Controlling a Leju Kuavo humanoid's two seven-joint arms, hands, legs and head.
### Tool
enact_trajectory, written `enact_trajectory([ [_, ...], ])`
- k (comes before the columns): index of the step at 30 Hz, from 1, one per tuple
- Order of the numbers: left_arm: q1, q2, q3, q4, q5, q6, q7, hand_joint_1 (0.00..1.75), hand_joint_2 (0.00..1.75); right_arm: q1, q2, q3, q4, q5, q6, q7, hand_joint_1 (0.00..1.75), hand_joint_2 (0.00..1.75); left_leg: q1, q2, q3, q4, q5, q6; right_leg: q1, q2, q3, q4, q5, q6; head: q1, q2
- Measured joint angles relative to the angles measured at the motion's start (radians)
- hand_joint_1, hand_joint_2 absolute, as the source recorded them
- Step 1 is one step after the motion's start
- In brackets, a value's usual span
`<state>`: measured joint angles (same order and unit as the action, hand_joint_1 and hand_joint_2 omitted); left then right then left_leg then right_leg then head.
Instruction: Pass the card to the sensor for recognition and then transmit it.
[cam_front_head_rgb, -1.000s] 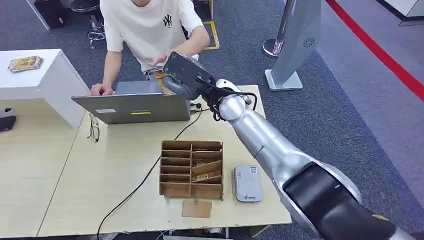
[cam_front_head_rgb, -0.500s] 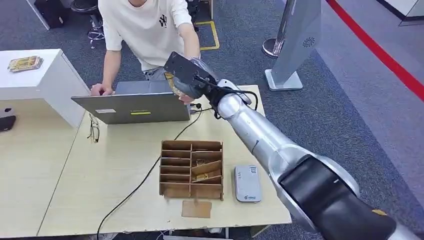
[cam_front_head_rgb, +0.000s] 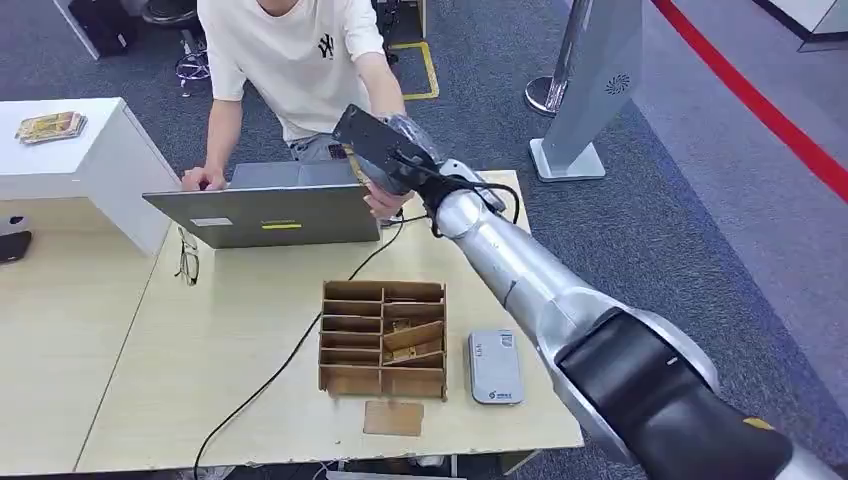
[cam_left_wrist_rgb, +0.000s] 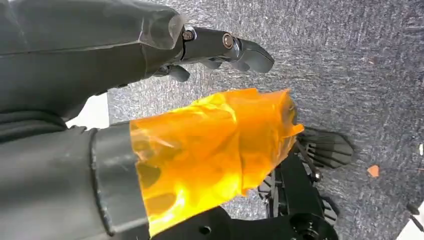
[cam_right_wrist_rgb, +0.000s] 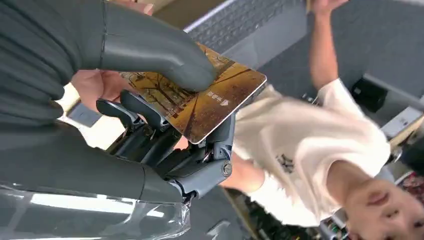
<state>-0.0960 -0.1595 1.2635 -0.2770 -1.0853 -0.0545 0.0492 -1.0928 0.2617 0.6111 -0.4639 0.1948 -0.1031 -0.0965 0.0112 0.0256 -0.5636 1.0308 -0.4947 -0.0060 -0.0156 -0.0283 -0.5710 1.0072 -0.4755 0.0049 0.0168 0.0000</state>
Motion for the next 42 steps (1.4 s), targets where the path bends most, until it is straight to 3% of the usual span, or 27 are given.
enact_trajectory([
  [4,-0.001,-0.001,-0.014,0.0,-0.001,0.002,0.003,0.0,0.0,0.0,-0.006,0.0,0.027,0.095,-0.12,0.014,1.75,1.75,0.0,0.0,0.0,0.0,0.0,0.0,0.0,0.0,0.0,0.0,0.0,0.0,0.0,0.0],
  [5,-0.001,-0.001,-0.017,0.0,0.0,0.002,0.004,0.0,0.0,0.001,-0.008,0.0,0.032,0.117,-0.136,0.019,0.0,1.75,0.0,0.0,0.0,0.0,0.0,0.0,0.0,0.0,0.0,0.0,0.0,0.0,0.0,0.0],
  [12,0.001,0.0,-0.037,0.0,0.021,-0.001,0.01,0.0,0.0,0.025,-0.019,-0.001,0.062,0.214,-0.174,0.047,0.0,1.75,0.0,0.0,0.0,0.0,0.0,0.0,0.0,0.0,-0.001,0.0,0.0,0.0,0.0,0.0],
  [23,0.008,0.006,-0.037,0.0,0.06,-0.02,-0.006,0.0,0.0,0.126,0.001,-0.099,0.015,0.135,-0.222,-0.149,0.0,1.75,0.0,0.0,-0.001,0.0,0.0,0.0,0.0,0.0,-0.001,0.0,0.0,0.0,0.0,0.0],
  [31,0.022,-0.001,-0.036,0.0,0.103,-0.018,-0.023,0.0,0.0,0.32,0.009,-0.175,-0.227,0.02,-0.129,-0.252,0.0,1.75,0.0,0.0,-0.001,0.0,0.0,0.0,0.0,0.0,-0.001,0.0,0.0,0.0,0.0,0.0],
  [37,0.039,-0.02,-0.018,-0.004,0.153,-0.027,-0.033,0.0,0.0,0.55,-0.012,-0.174,-0.582,-0.091,-0.049,-0.26,0.0,1.75,0.0,0.0,-0.002,0.0,-0.001,0.0,0.0,0.0,-0.003,-0.001,-0.001,0.0,0.001,0.0],
  [38,0.043,-0.024,-0.014,-0.008,0.158,-0.03,-0.033,0.0,0.0,0.584,-0.022,-0.168,-0.632,-0.094,-0.045,-0.26,0.35,1.75,0.0,0.0,-0.003,0.0,-0.001,0.0,0.0,0.0,-0.003,-0.001,-0.001,0.0,0.0,0.0],
  [39,0.047,-0.028,-0.01,-0.012,0.161,-0.035,-0.033,0.0,0.0,0.612,-0.031,-0.16,-0.673,-0.097,-0.043,-0.26,1.45,1.75,0.0,0.001,-0.003,0.0,-0.001,0.0,0.0,0.0,-0.004,-0.001,-0.001,0.0,0.001,0.0],
  [40,0.05,-0.031,-0.008,-0.017,0.163,-0.039,-0.033,0.0,0.0,0.635,-0.038,-0.155,-0.708,-0.098,-0.039,-0.26,1.45,1.75,0.0,0.001,-0.003,0.0,-0.001,0.0,0.0,0.001,-0.004,-0.001,0.0,0.0,0.0,0.0],
  [41,0.052,-0.036,-0.005,-0.022,0.168,-0.042,-0.033,0.0,0.0,0.661,-0.047,-0.148,-0.749,-0.093,-0.034,-0.263,1.75,1.75,0.0,0.001,-0.003,0.0,-0.001,0.0,0.0,0.001,-0.004,-0.001,0.0,0.0,0.0,0.0],
  [42,0.054,-0.037,-0.001,-0.028,0.172,-0.047,-0.033,0.0,0.0,0.683,-0.057,-0.14,-0.781,-0.087,-0.031,-0.264,1.75,1.75,0.0,0.0,-0.003,0.0,-0.001,0.0,0.0,0.0,-0.004,-0.001,0.0,0.0,0.0,0.0],
])
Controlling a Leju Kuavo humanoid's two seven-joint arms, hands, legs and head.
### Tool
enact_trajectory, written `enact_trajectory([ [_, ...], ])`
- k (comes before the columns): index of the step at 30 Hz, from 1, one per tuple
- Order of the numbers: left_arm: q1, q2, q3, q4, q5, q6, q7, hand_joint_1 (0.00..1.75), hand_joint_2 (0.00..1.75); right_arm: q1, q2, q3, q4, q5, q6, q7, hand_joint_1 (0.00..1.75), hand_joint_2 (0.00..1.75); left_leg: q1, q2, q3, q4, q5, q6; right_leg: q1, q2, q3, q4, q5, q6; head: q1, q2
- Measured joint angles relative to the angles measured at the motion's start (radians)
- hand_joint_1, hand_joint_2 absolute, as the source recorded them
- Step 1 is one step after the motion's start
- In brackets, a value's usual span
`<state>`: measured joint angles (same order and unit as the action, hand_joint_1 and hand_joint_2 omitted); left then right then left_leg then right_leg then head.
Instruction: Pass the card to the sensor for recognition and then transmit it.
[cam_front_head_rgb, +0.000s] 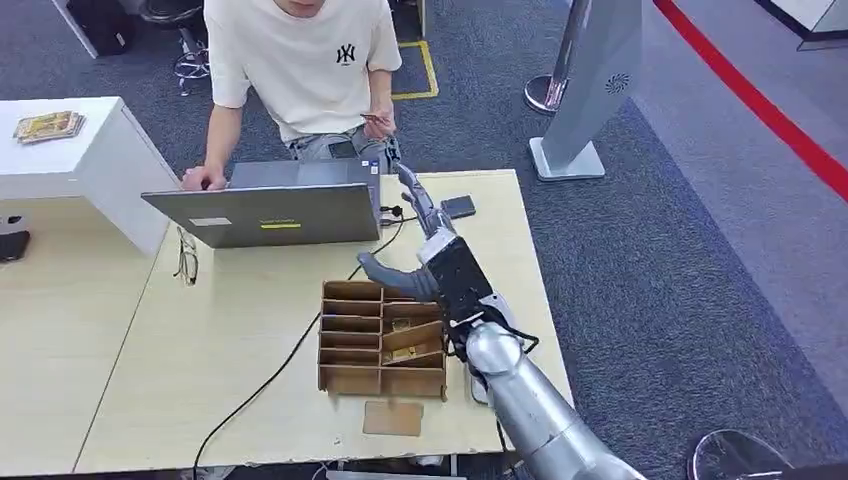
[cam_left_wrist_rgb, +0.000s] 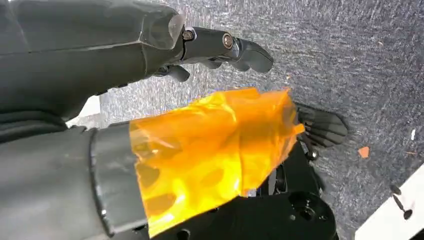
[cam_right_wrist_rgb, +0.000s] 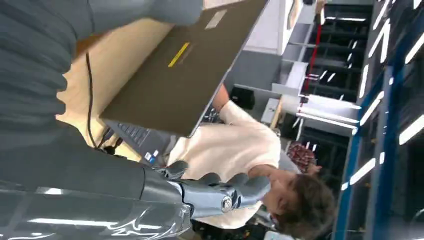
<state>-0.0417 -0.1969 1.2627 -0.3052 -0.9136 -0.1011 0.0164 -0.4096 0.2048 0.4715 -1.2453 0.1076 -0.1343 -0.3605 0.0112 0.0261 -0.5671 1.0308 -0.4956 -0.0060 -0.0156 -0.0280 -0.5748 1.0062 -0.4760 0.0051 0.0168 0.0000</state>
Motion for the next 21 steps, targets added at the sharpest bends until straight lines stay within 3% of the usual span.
enact_trajectory([
  [11,0.023,-0.051,0.038,-0.101,0.021,-0.055,0.029,0.0,0.0,0.164,-0.101,0.089,-0.229,0.18,-0.041,0.003,1.75,1.75,0.0,0.0,0.0,0.0,0.0,0.0,0.0,0.0,0.0,0.0,0.0,0.0,0.0,0.0],
  [14,0.026,-0.064,0.047,-0.129,0.021,-0.067,0.037,0.0,0.0,0.175,-0.126,0.119,-0.254,0.292,-0.085,0.024,1.45,1.75,0.0,0.0,0.0,0.0,0.0,0.0,0.0,0.0,0.0,0.0,0.0,0.0,0.0,0.0],
  [17,0.027,-0.073,0.055,-0.151,0.02,-0.07,0.043,0.0,0.0,0.177,-0.147,0.149,-0.265,0.366,-0.104,0.048,0.66,1.75,0.0,0.0,0.0,0.0,0.0,0.0,0.0,0.0,0.0,0.0,0.0,0.0,0.0,0.0],
  [18,0.028,-0.074,0.058,-0.156,0.019,-0.072,0.043,0.0,0.0,0.177,-0.153,0.16,-0.266,0.388,-0.11,0.057,0.47,1.75,0.0,0.0,0.0,0.0,0.0,0.0,0.0,0.0,0.0,0.0,0.0,0.0,0.0,0.0],
  [21,0.029,-0.077,0.064,-0.166,0.016,-0.078,0.043,0.0,0.0,0.176,-0.167,0.194,-0.266,0.452,-0.121,0.084,0.49,1.75,0.0,0.0,-0.001,0.0,0.0,0.0,0.0,0.0,0.0,0.0,0.0,0.0,0.0,0.0],
])
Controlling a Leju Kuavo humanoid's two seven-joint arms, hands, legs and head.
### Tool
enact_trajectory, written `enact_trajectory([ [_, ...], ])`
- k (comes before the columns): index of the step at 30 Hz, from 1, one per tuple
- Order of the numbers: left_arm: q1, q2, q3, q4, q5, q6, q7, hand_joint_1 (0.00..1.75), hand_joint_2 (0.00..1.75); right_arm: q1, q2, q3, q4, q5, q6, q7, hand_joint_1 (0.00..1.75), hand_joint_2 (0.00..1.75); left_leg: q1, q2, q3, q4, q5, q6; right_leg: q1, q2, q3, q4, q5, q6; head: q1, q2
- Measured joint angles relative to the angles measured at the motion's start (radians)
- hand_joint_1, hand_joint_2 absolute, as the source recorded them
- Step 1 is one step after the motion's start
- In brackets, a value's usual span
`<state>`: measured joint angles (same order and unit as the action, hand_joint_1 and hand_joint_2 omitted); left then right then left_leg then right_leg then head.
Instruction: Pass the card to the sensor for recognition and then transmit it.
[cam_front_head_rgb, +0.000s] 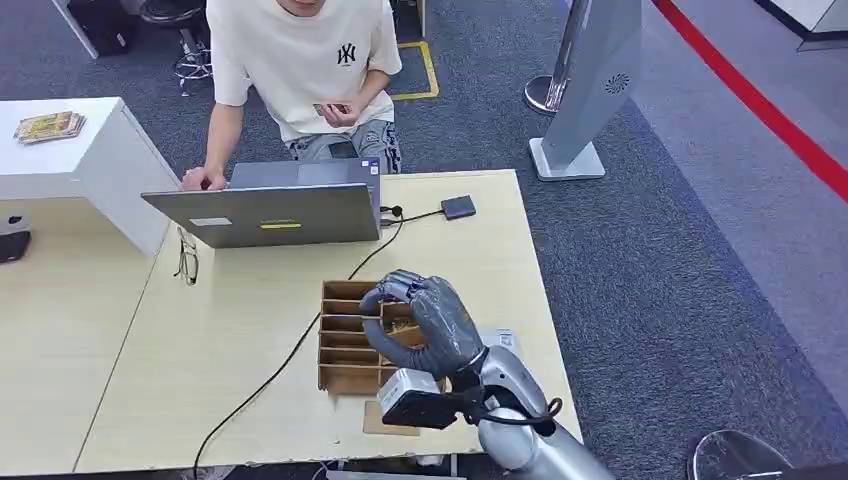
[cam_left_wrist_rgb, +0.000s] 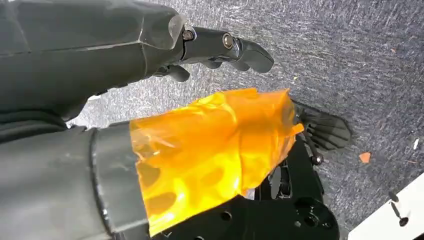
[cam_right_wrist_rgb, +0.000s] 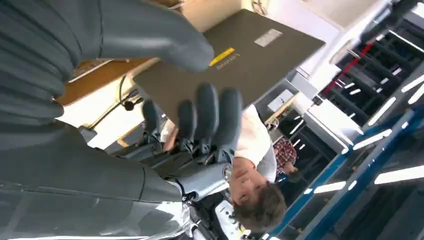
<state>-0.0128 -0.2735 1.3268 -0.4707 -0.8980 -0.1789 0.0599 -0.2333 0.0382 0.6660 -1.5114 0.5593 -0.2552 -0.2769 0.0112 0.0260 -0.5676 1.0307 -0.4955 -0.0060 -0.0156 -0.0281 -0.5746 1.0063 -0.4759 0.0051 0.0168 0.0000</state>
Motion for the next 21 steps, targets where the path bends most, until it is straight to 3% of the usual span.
enact_trajectory([
  [2,0.0,0.0,0.0,-0.001,-0.003,0.0,0.001,0.0,0.0,-0.009,-0.006,0.024,0.008,0.043,-0.008,0.022,0.59,1.75,0.0,0.0,0.0,0.0,0.0,0.0,0.0,0.0,0.0,0.0,0.0,0.0,0.0,0.0],
  [3,0.0,0.001,0.0,-0.001,-0.006,-0.001,0.001,0.0,0.0,-0.014,-0.008,0.038,0.013,0.063,-0.011,0.033,0.82,1.75,0.0,0.0,0.0,0.0,0.0,0.0,0.0,0.0,0.0,0.0,0.0,0.0,0.0,0.0],
  [4,0.0,0.001,0.0,-0.001,-0.01,0.0,0.001,0.0,0.0,-0.02,-0.01,0.05,0.019,0.082,-0.015,0.043,1.17,1.75,0.0,0.0,0.0,0.0,0.0,0.0,0.0,0.0,0.0,0.0,0.0,0.0,0.0,0.0],
  [5,0.0,0.002,0.0,-0.001,-0.012,0.0,0.001,0.0,0.0,-0.027,-0.011,0.063,0.027,0.099,-0.021,0.054,1.31,1.75,0.0,0.0,0.0,0.0,0.0,0.0,0.0,0.0,0.0,0.0,0.0,0.0,0.0,0.0],
  [8,-0.001,0.003,0.0,-0.001,-0.018,0.002,0.001,0.0,0.0,-0.044,-0.012,0.092,0.055,0.139,-0.037,0.078,1.33,1.75,0.0,0.0,0.0,0.0,0.0,0.0,0.0,0.0,0.0,0.0,0.0,0.0,0.0,0.0],
  [14,-0.001,0.008,0.0,0.0,-0.029,0.017,-0.008,0.0,0.0,-0.078,-0.012,0.131,0.114,0.211,-0.086,0.132,1.12,1.75,0.0,0.0,0.0,0.0,0.0,0.0,0.0,0.0,0.0,0.0,0.0,0.0,0.0,0.0],
  [16,-0.002,0.009,0.0,0.001,-0.031,0.021,-0.01,0.0,0.0,-0.085,-0.013,0.137,0.13,0.228,-0.098,0.145,0.68,1.75,0.0,0.0,0.0,0.0,0.0,0.0,0.0,0.0,0.0,0.0,0.0,0.0,0.0,0.0],
  [20,-0.002,0.013,0.0,0.004,-0.037,0.026,-0.012,0.0,0.0,-0.098,-0.012,0.138,0.159,0.26,-0.114,0.175,0.72,1.75,0.0,0.0,0.0,0.0,0.0,0.0,0.0,0.0,0.0,0.0,0.0,0.0,0.0,0.0],
  [21,-0.002,0.013,0.0,0.005,-0.039,0.027,-0.013,0.0,0.0,-0.1,-0.012,0.138,0.166,0.262,-0.114,0.179,0.96,1.75,0.0,0.0,0.0,0.0,0.0,0.0,0.0,0.0,0.0,0.0,0.0,0.0,0.0,0.0],
])
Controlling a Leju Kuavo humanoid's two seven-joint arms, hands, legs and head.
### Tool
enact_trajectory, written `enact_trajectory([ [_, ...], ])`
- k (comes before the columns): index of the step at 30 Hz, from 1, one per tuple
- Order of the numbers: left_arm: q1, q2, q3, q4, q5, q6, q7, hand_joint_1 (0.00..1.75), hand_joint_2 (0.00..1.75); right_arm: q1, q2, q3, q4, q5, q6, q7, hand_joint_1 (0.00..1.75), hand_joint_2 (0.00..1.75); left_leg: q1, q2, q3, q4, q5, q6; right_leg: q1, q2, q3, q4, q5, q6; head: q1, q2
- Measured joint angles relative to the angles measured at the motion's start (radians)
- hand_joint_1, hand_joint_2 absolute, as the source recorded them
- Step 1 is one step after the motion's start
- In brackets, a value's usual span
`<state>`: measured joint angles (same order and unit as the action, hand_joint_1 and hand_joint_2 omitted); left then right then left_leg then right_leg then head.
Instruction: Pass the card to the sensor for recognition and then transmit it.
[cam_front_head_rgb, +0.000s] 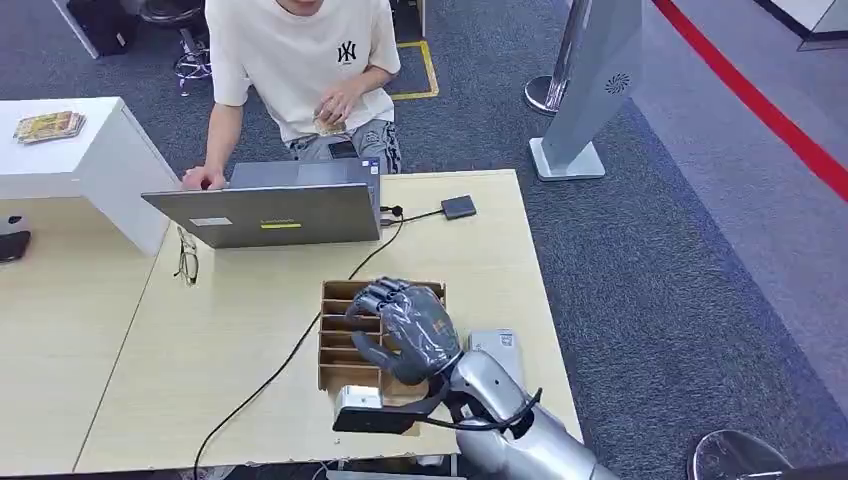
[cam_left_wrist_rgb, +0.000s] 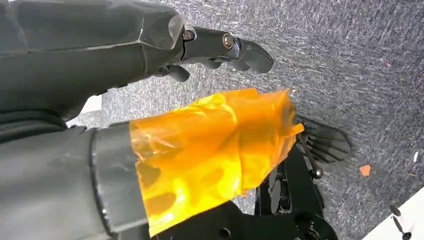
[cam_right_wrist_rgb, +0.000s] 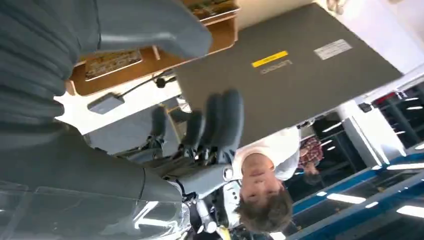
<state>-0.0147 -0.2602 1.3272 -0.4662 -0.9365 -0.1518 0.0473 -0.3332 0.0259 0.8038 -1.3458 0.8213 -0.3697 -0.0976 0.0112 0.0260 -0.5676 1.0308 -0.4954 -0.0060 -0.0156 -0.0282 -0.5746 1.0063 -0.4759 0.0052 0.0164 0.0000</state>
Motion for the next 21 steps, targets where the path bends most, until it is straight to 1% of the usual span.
enact_trajectory([
  [1,0.0,0.0,0.0,0.0,-0.001,0.001,-0.001,0.0,0.0,-0.002,0.0,0.0,0.005,0.006,-0.002,0.006,1.33,1.75,0.0,0.0,0.0,0.0,0.0,0.0,0.0,0.0,0.0,0.0,0.0,0.0,0.0,0.0],
  [4,0.0,0.0,0.0,0.001,-0.006,0.002,-0.006,0.0,0.0,-0.012,0.0,0.0,0.024,0.017,-0.009,0.018,1.29,1.75,0.0,0.0,0.0,0.0,0.0,0.0,0.0,0.0,0.0,0.0,0.0,0.0,0.0,0.0],
  [10,-0.001,0.002,0.0,0.007,-0.009,0.003,-0.006,0.0,0.0,-0.031,0.0,0.0,0.056,0.037,-0.011,0.041,1.29,1.75,0.0,0.0,0.0,0.0,0.0,0.0,0.0,0.0,0.0,0.0,0.0,0.0,0.0,0.0],
  [16,-0.001,0.006,0.0,0.01,-0.009,0.003,-0.006,0.0,0.0,-0.035,0.0,0.0,0.073,0.045,-0.011,0.044,1.31,1.75,0.0,0.0,0.0,0.0,0.0,0.0,0.0,0.0,0.0,0.0,0.0,0.0,0.0,0.0],
  [17,-0.001,0.006,0.0,0.011,-0.009,0.003,-0.006,0.0,0.0,-0.036,0.0,0.0,0.075,0.045,-0.011,0.044,1.24,1.75,0.0,0.0,0.0,0.0,0.0,0.0,0.0,0.0,0.0,0.0,0.0,0.0,0.0,0.0],
  [18,-0.001,0.006,0.0,0.012,-0.009,0.003,-0.006,0.0,0.0,-0.036,0.0,0.0,0.076,0.045,-0.011,0.044,1.31,1.75,0.0,0.0,0.0,0.0,0.0,0.0,0.0,0.0,0.0,0.0,0.0,0.0,0.0,0.0],
  [21,-0.001,0.008,0.0,0.014,-0.01,0.003,-0.006,0.0,0.0,-0.04,0.0,0.0,0.083,0.05,-0.01,0.051,1.29,1.75,0.0,0.0,0.0,0.0,0.0,0.0,0.0,0.0,0.0,0.0,0.0,0.0,0.0,0.0],
])
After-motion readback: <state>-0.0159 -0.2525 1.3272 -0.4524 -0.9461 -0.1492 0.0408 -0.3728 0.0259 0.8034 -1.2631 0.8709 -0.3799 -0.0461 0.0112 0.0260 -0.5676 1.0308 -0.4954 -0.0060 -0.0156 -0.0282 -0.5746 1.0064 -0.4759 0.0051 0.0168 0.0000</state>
